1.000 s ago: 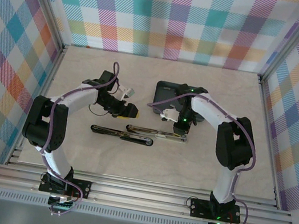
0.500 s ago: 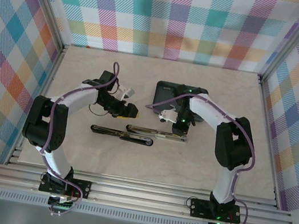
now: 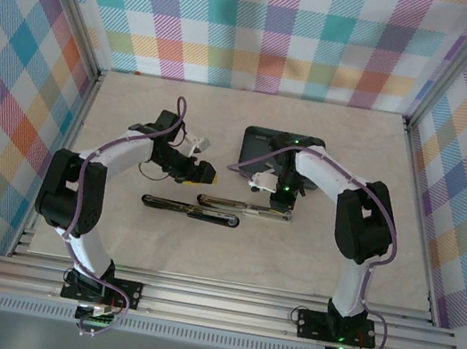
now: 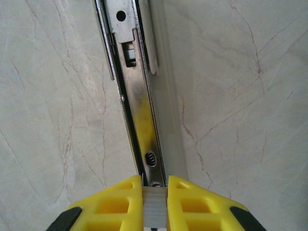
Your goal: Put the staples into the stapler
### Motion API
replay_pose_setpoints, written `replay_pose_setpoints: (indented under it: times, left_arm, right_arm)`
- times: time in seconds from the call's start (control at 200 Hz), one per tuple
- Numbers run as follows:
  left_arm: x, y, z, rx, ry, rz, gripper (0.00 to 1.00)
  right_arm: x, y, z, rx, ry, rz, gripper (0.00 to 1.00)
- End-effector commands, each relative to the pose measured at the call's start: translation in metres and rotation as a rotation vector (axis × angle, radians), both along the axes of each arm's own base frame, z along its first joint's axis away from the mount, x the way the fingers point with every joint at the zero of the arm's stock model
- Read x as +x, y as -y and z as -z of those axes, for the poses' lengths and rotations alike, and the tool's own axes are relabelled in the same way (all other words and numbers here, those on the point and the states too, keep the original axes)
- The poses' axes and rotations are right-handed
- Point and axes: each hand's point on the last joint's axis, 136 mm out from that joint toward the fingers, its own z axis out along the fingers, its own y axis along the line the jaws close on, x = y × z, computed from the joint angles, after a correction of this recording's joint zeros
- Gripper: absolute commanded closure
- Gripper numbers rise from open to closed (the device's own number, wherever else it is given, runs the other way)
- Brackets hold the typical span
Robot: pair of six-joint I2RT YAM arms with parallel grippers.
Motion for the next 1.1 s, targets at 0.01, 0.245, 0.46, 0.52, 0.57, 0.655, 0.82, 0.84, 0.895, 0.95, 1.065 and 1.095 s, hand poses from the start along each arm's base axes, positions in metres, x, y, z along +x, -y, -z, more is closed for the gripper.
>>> replay_pose_setpoints:
  times: [0.01, 0.245, 0.46, 0.52, 0.57, 0.655, 0.82, 0.84, 0.895, 0.95, 1.065, 1.095]
  left_arm:
    - [0.003, 0.000, -0.005, -0.018, 0.001, 0.006, 0.28]
    - [0.003, 0.000, -0.004, -0.016, -0.002, 0.006, 0.28]
    - [0.003, -0.001, -0.004, -0.013, -0.003, 0.005, 0.28]
    - [0.003, -0.001, -0.003, -0.012, -0.005, 0.004, 0.28]
    - [0.003, -0.001, -0.003, -0.012, -0.004, 0.004, 0.28]
    - [0.003, -0.001, -0.003, -0.012, -0.006, 0.005, 0.28]
    - [0.003, -0.001, -0.002, -0.011, -0.007, 0.004, 0.28]
    - [0.003, -0.001, -0.002, -0.009, -0.008, 0.004, 0.28]
    - [0.003, -0.001, -0.003, -0.012, -0.006, 0.005, 0.28]
    - [0.003, -0.001, -0.002, -0.012, -0.007, 0.004, 0.28]
    - [0.003, -0.001, -0.002, -0.010, -0.008, 0.004, 0.28]
    - [0.003, -0.001, -0.002, -0.010, -0.009, 0.004, 0.28]
  right_arm:
    - [-0.001, -0.005, -0.009, 0.018, -0.001, -0.020, 0.84]
    - [0.001, -0.004, -0.014, 0.024, 0.023, -0.042, 0.84]
    - [0.001, -0.003, -0.003, 0.004, 0.004, -0.038, 0.84]
    - [0.002, -0.004, -0.003, 0.007, 0.007, -0.040, 0.84]
    - [0.002, -0.004, -0.002, 0.006, 0.005, -0.043, 0.84]
    - [0.000, -0.004, -0.002, 0.005, 0.000, -0.047, 0.84]
    - [-0.002, 0.002, 0.003, -0.026, -0.005, -0.055, 0.84]
    - [-0.002, 0.002, 0.003, -0.029, -0.005, -0.055, 0.84]
    - [-0.002, 0.003, 0.004, -0.035, -0.005, -0.058, 0.84]
    - [-0.002, 0.003, 0.004, -0.033, -0.008, -0.057, 0.84]
    - [-0.004, 0.002, 0.003, -0.028, -0.016, -0.059, 0.84]
    - [-0.006, 0.002, 0.003, -0.028, -0.022, -0.060, 0.84]
